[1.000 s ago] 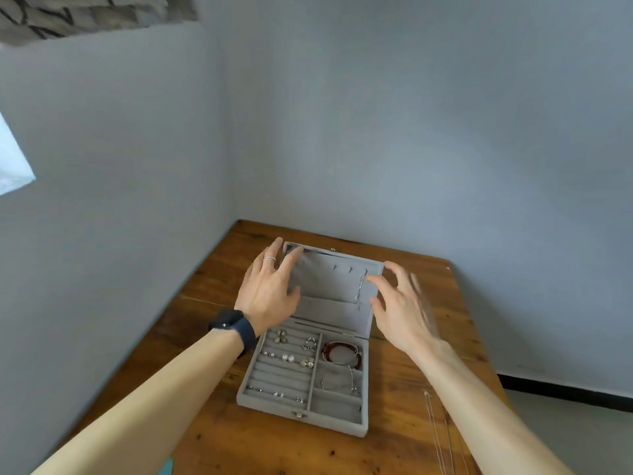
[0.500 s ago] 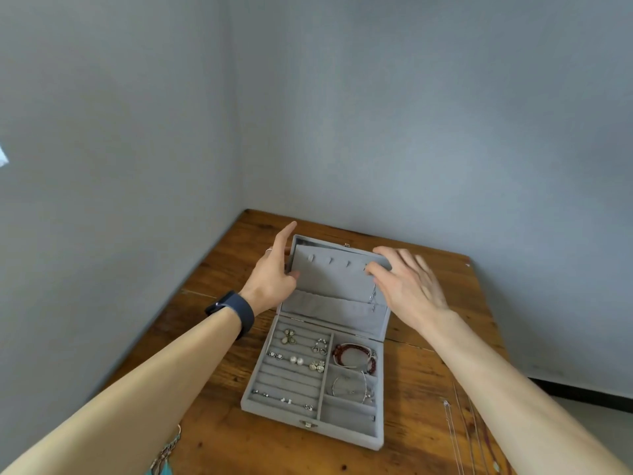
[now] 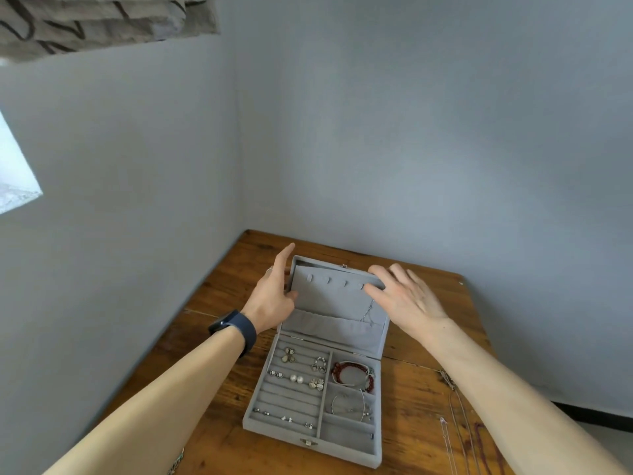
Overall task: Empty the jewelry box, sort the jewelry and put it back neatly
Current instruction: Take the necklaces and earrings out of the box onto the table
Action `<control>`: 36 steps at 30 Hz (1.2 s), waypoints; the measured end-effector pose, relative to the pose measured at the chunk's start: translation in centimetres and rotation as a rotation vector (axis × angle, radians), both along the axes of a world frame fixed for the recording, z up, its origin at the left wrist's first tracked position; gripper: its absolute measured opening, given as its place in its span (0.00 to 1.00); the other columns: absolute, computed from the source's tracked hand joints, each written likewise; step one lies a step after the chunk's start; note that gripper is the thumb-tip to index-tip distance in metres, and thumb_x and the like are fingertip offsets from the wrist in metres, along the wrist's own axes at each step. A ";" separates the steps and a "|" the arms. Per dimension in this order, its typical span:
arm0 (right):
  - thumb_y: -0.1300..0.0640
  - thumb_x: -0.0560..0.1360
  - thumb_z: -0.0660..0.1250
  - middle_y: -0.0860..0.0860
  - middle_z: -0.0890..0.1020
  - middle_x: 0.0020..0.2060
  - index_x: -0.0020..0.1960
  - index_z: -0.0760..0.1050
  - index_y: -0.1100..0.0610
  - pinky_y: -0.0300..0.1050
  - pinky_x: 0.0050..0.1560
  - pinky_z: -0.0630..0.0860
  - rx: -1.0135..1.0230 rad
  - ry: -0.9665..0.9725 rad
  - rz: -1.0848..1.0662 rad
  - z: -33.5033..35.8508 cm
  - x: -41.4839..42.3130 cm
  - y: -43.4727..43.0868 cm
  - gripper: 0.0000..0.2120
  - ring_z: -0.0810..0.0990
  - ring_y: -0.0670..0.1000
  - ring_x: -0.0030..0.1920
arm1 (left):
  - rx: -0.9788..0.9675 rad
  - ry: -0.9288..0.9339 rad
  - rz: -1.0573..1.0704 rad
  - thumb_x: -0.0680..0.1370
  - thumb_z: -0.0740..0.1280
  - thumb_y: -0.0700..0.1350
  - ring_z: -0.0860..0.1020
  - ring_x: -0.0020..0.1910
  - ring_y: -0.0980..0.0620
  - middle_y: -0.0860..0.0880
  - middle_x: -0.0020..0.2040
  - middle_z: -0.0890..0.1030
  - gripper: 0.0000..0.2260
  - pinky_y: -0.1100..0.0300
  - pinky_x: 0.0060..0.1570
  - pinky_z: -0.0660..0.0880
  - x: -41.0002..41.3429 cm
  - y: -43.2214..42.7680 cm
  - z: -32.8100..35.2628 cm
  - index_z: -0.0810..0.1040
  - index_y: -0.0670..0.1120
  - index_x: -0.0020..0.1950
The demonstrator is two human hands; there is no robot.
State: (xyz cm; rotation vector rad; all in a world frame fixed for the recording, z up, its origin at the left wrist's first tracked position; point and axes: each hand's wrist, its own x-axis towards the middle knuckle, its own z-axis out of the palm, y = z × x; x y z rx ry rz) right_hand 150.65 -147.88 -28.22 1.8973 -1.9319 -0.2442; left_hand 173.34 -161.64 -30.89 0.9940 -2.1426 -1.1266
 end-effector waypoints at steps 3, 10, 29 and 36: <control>0.70 0.72 0.52 0.55 0.65 0.72 0.64 0.69 0.56 0.51 0.56 0.69 -0.009 0.016 0.019 0.0 0.1 -0.2 0.23 0.68 0.59 0.61 | 0.008 0.003 0.011 0.79 0.66 0.33 0.68 0.73 0.42 0.44 0.76 0.66 0.41 0.43 0.67 0.73 0.0 0.0 0.0 0.46 0.61 0.80; 0.67 0.78 0.59 0.54 0.72 0.60 0.58 0.69 0.59 0.46 0.47 0.70 -0.173 -0.184 -0.015 0.3 0.0 -0.3 0.10 0.73 0.56 0.53 | -0.006 -0.012 0.011 0.79 0.67 0.33 0.70 0.72 0.43 0.44 0.75 0.66 0.42 0.44 0.65 0.74 0.1 -0.1 0.0 0.47 0.62 0.79; 0.60 0.83 0.57 0.49 0.72 0.44 0.50 0.65 0.54 0.53 0.39 0.74 -0.539 -0.519 0.142 11.1 5.5 7.8 0.03 0.71 0.53 0.41 | -0.279 0.095 -0.179 0.75 0.71 0.56 0.77 0.59 0.60 0.58 0.60 0.80 0.25 0.66 0.56 0.70 -1.4 9.3 11.0 0.71 0.56 0.72; 0.53 0.83 0.58 0.43 0.75 0.46 0.52 0.66 0.47 0.46 0.41 0.71 -0.412 -0.628 0.178 10.4 9.5 13.3 0.01 0.71 0.44 0.42 | -0.333 0.115 -0.289 0.75 0.73 0.56 0.80 0.45 0.69 0.65 0.41 0.83 0.05 0.78 0.44 0.70 1.7 14.3 12.6 0.85 0.57 0.47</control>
